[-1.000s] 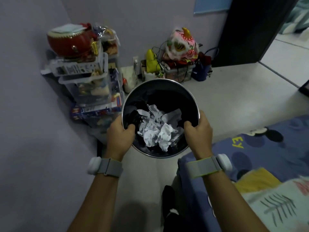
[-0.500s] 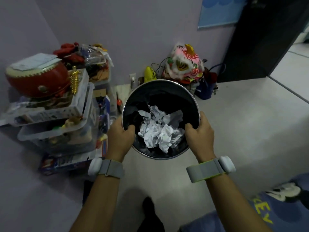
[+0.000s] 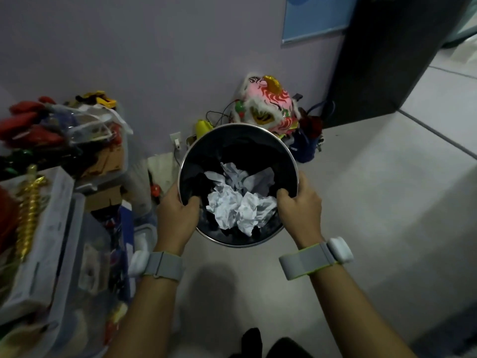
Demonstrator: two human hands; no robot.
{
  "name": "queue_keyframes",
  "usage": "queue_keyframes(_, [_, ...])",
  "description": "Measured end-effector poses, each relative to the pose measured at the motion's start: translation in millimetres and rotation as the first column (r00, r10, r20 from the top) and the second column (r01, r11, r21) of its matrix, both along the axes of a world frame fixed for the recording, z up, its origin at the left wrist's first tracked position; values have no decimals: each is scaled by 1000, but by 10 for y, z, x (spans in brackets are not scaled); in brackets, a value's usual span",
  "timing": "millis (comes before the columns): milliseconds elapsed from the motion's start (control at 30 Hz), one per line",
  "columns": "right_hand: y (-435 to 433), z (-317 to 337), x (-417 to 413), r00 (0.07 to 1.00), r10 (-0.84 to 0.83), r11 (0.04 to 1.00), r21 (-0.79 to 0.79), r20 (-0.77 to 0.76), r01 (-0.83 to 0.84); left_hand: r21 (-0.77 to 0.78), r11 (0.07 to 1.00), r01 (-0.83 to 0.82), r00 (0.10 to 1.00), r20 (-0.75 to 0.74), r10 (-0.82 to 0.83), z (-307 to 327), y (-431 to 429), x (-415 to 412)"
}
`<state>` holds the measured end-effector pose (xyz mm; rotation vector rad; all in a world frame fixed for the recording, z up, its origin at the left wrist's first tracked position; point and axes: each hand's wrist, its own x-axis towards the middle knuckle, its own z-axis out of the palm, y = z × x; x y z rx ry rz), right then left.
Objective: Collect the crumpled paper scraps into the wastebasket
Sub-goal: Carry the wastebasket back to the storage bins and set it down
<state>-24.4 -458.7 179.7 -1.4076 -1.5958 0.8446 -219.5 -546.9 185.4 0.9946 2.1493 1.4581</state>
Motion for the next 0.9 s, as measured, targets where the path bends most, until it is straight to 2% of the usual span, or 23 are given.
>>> queue_keyframes(300, [1169,-17,-612,997,81,997,9,-15,-81,-28,996,-86,996,-40,85,-55,1072,-540])
queue_keyframes(533, [2313,-155,-1198,957,291,956,27,11,-291,20,968,-251,968,-18,251,-280,1830,-921])
queue_keyframes(667, [2989,-180,-1680,880,473,881,-18,50,-473,27,899,-438,898,53,436,-382,2178,-1046])
queue_keyframes(733, [3125,-183,-1922,834,547,836,-2,65,-548,-11,859,-511,854,101,510,-396,2241,-1081])
queue_keyframes(833, [3221,-218,-2345,767,639,769,-30,60,-638,-55,741,-669,734,106,670,-430,2210,-1208])
queue_keyframes(900, [3236,-240,-2574,721,691,723,-43,55,-690,-29,719,-695,713,107,693,-488,2156,-1297])
